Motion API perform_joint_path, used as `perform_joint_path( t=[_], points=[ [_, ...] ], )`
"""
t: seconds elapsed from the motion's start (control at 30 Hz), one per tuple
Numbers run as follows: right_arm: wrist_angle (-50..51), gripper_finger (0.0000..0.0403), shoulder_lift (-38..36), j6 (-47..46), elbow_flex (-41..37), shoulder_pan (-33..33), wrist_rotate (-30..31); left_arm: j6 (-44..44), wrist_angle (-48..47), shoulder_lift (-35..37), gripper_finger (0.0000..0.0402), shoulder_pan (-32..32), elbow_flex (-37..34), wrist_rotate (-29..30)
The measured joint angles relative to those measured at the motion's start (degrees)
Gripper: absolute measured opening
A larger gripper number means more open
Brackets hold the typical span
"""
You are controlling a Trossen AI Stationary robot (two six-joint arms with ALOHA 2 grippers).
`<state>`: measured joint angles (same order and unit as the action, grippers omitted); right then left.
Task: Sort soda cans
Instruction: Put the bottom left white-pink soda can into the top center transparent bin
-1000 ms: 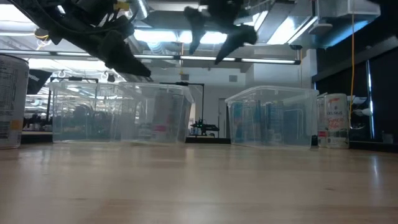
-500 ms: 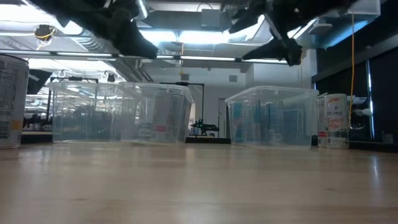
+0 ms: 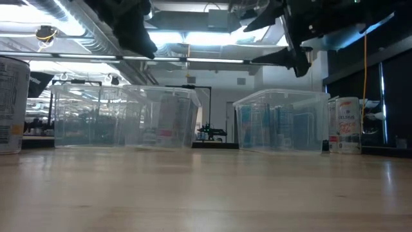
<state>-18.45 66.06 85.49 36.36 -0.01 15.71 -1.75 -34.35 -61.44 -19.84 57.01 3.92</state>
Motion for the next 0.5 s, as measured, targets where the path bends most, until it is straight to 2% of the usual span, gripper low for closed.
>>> perform_joint_path(
  t=[0.33, 0.5],
  points=[
    [-6.37, 0.0342, 1.93, 0.22, 0.04, 0.04, -13.86, 17.52, -31.08, -0.38, 0.0247, 4.22, 11.65, 0.05],
    [-8.60, 0.0342, 4.13, 0.24, 0.04, 0.02, -15.40, 27.79, -41.18, -0.43, 0.0247, 9.31, 11.93, -0.10]
  ],
)
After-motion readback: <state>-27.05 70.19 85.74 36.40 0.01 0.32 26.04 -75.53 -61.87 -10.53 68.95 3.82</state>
